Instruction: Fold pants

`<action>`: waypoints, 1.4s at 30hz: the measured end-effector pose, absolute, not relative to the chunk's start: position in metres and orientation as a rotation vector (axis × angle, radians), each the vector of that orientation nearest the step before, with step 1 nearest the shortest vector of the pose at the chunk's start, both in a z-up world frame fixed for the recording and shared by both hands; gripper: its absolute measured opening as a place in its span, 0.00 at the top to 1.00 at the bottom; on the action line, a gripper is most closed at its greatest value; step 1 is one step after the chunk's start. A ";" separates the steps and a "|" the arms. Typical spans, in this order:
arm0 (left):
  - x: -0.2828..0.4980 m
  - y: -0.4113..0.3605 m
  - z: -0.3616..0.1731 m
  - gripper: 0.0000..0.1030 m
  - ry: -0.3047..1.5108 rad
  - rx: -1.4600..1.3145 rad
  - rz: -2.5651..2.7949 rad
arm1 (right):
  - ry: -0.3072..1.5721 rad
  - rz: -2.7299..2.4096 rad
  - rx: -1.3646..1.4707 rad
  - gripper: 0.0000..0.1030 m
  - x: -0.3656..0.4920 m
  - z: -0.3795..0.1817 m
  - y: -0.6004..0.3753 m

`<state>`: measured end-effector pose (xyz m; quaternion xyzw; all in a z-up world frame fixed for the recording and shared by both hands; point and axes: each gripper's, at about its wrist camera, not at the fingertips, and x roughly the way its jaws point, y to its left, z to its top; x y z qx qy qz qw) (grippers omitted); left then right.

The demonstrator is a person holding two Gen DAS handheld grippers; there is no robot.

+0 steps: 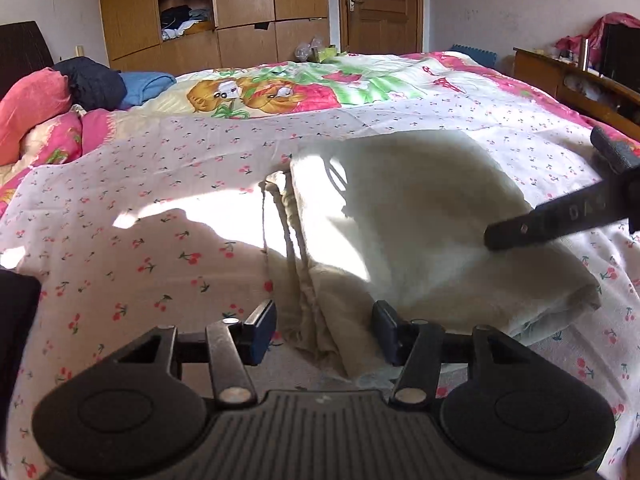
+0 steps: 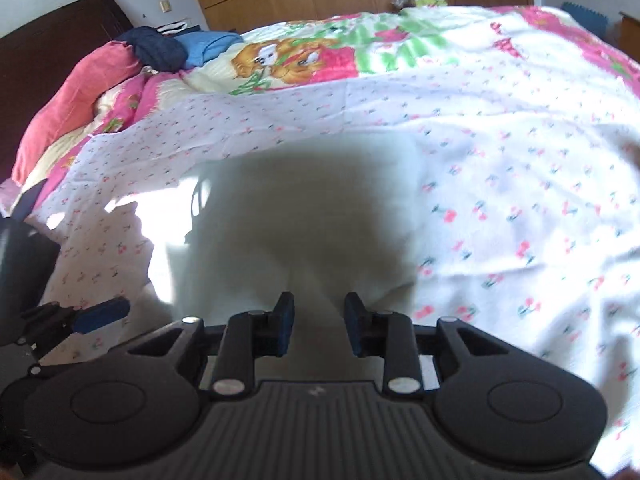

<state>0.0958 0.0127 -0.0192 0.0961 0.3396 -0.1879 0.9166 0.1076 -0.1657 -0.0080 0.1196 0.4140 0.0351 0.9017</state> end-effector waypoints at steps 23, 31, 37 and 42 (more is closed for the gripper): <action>0.080 0.050 -0.006 0.34 0.756 0.211 -0.281 | 0.869 0.335 0.613 0.73 0.196 -0.045 -0.101; 0.064 0.040 0.005 0.34 0.728 0.191 -0.305 | 0.749 0.339 0.649 0.71 0.130 -0.005 -0.130; 0.050 0.022 0.014 0.33 0.712 0.185 -0.320 | 0.722 0.166 0.501 0.70 0.055 0.004 -0.151; 0.036 0.015 0.017 0.32 0.740 0.169 -0.304 | 0.829 0.079 0.430 0.70 0.037 -0.014 -0.159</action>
